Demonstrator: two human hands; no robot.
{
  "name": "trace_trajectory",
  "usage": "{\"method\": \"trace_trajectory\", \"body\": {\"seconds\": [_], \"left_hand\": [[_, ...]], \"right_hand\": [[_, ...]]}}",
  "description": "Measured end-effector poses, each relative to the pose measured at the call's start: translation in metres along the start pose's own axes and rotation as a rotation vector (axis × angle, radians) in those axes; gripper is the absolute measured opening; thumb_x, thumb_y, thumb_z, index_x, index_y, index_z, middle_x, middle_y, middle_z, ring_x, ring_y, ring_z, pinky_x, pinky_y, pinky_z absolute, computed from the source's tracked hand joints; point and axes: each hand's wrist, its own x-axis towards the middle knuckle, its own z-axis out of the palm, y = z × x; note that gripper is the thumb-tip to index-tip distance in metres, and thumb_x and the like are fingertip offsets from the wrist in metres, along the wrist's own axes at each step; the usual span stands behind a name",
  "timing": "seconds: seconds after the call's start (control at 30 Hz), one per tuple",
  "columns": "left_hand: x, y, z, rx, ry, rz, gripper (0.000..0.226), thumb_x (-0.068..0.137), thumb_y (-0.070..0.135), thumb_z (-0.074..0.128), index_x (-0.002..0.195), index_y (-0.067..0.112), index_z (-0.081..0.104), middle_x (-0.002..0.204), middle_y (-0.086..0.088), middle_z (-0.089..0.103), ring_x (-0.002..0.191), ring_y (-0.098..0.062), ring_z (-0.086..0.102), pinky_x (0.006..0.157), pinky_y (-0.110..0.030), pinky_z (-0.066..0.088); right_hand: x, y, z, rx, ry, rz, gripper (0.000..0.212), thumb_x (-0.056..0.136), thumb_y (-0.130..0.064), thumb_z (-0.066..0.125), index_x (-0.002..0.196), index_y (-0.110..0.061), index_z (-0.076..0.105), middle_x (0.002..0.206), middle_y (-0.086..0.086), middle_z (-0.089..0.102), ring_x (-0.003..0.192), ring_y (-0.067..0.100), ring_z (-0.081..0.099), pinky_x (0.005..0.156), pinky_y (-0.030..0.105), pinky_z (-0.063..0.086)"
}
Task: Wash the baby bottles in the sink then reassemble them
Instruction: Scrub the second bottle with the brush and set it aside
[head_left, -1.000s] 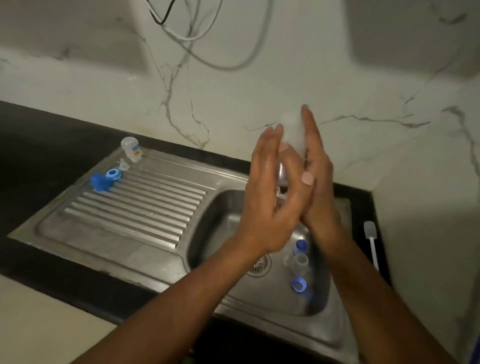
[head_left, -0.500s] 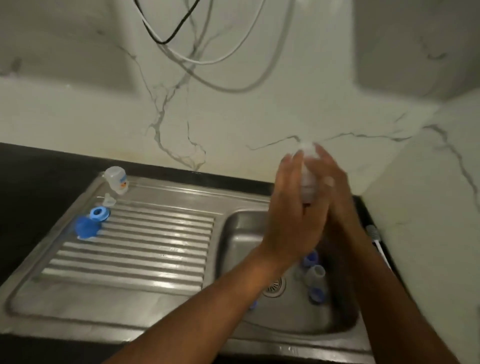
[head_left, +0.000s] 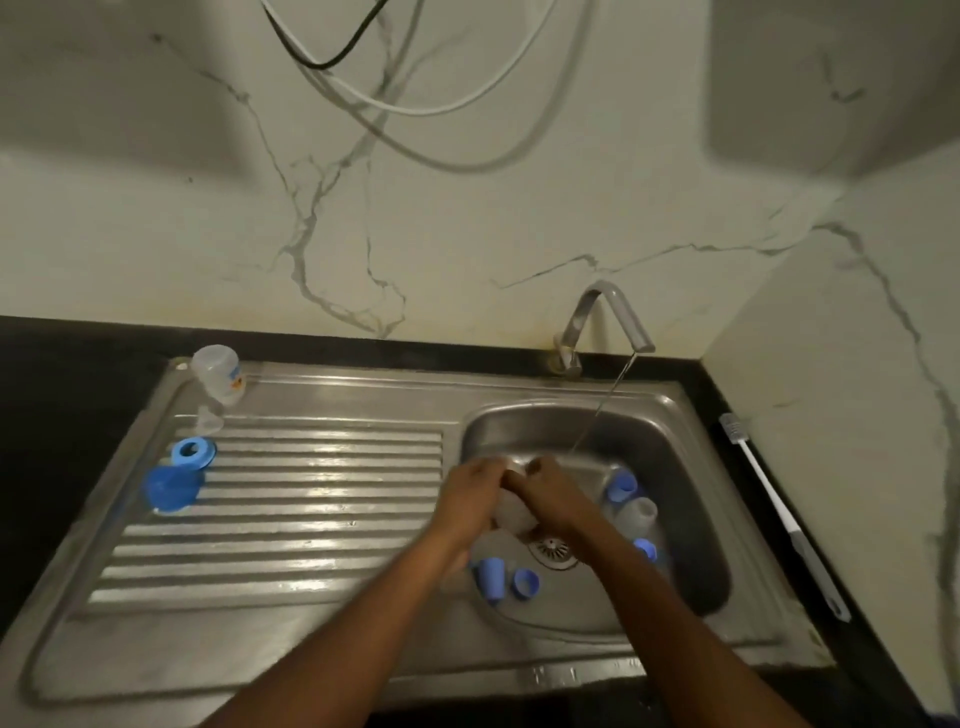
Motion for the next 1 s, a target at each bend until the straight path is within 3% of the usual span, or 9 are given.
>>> {"method": "trace_trajectory", "body": {"seconds": [0.1, 0.17, 0.27, 0.33, 0.47, 0.63, 0.77, 0.93, 1.0], "left_hand": [[0.011, 0.015, -0.043, -0.099, 0.106, 0.029, 0.029, 0.101, 0.028, 0.053, 0.106, 0.006, 0.072, 0.100, -0.020, 0.074, 0.091, -0.034, 0.071, 0.079, -0.047, 0.059], [0.018, 0.024, -0.073, -0.132, 0.177, 0.034, 0.028, 0.102, 0.030, 0.053, 0.103, 0.008, 0.070, 0.099, -0.020, 0.074, 0.090, -0.033, 0.072, 0.079, -0.045, 0.060], [0.030, 0.044, -0.122, -0.171, 0.214, 0.055, 0.031, 0.101, 0.042, 0.053, 0.108, 0.016, 0.065, 0.105, -0.014, 0.072, 0.096, -0.031, 0.072, 0.090, -0.052, 0.058], [0.038, 0.057, -0.154, -0.147, 0.236, 0.084, 0.031, 0.101, 0.041, 0.052, 0.117, 0.017, 0.062, 0.110, -0.008, 0.070, 0.099, -0.025, 0.069, 0.093, -0.045, 0.057], [0.054, 0.062, -0.207, -0.159, 0.260, 0.179, 0.016, 0.103, 0.019, 0.047, 0.108, 0.020, 0.062, 0.115, -0.006, 0.066, 0.108, -0.025, 0.063, 0.100, -0.045, 0.051], [0.087, 0.046, -0.243, -0.142, 0.360, 0.179, 0.040, 0.099, 0.002, 0.044, 0.099, 0.038, 0.060, 0.102, 0.008, 0.065, 0.101, -0.015, 0.062, 0.094, -0.036, 0.052], [0.113, 0.033, -0.255, -0.111, 0.383, 0.114, 0.027, 0.102, 0.008, 0.046, 0.110, 0.032, 0.056, 0.108, -0.001, 0.066, 0.096, -0.015, 0.063, 0.088, -0.035, 0.050], [0.129, 0.027, -0.258, 0.000, 0.401, 0.184, 0.036, 0.100, 0.007, 0.051, 0.124, 0.033, 0.054, 0.104, 0.008, 0.068, 0.093, -0.010, 0.066, 0.076, -0.024, 0.053], [0.132, 0.023, -0.257, 0.013, 0.415, 0.183, 0.036, 0.098, 0.006, 0.053, 0.125, 0.031, 0.054, 0.109, 0.003, 0.068, 0.098, -0.015, 0.067, 0.084, -0.031, 0.056]], "right_hand": [[0.015, -0.021, 0.027, -0.026, -0.158, -0.256, 0.065, 0.081, -0.044, 0.075, 0.136, -0.022, 0.047, 0.126, -0.004, 0.054, 0.104, 0.013, 0.061, 0.076, 0.029, 0.060], [0.023, -0.039, 0.051, -0.095, -0.200, -0.407, 0.072, 0.080, -0.031, 0.080, 0.141, -0.023, 0.041, 0.123, -0.012, 0.052, 0.103, 0.008, 0.061, 0.076, 0.022, 0.056], [0.046, -0.072, 0.093, -0.216, -0.173, -0.597, 0.064, 0.077, -0.026, 0.083, 0.130, -0.021, 0.048, 0.119, -0.009, 0.056, 0.101, 0.004, 0.060, 0.081, 0.019, 0.052], [0.061, -0.099, 0.124, -0.243, -0.170, -0.673, 0.058, 0.080, -0.028, 0.081, 0.129, -0.021, 0.051, 0.122, -0.007, 0.059, 0.104, 0.005, 0.059, 0.086, 0.019, 0.050], [0.098, -0.143, 0.178, -0.191, -0.200, -0.636, 0.055, 0.086, -0.026, 0.075, 0.134, -0.020, 0.050, 0.123, -0.006, 0.059, 0.105, 0.010, 0.060, 0.085, 0.020, 0.050], [0.146, -0.160, 0.225, -0.234, -0.220, -0.558, 0.052, 0.089, -0.022, 0.071, 0.136, -0.019, 0.049, 0.128, 0.004, 0.061, 0.111, 0.022, 0.061, 0.097, 0.040, 0.051], [0.172, -0.155, 0.250, -0.261, -0.211, -0.521, 0.053, 0.090, -0.022, 0.069, 0.138, -0.021, 0.046, 0.133, 0.003, 0.058, 0.117, 0.020, 0.057, 0.104, 0.046, 0.047], [0.189, -0.143, 0.261, -0.233, -0.165, -0.551, 0.052, 0.090, -0.021, 0.068, 0.137, -0.024, 0.046, 0.132, 0.000, 0.057, 0.116, 0.017, 0.056, 0.102, 0.044, 0.049], [0.191, -0.138, 0.264, -0.224, -0.183, -0.534, 0.055, 0.090, -0.022, 0.068, 0.140, -0.026, 0.044, 0.136, -0.002, 0.055, 0.121, 0.017, 0.054, 0.104, 0.045, 0.048]]}}
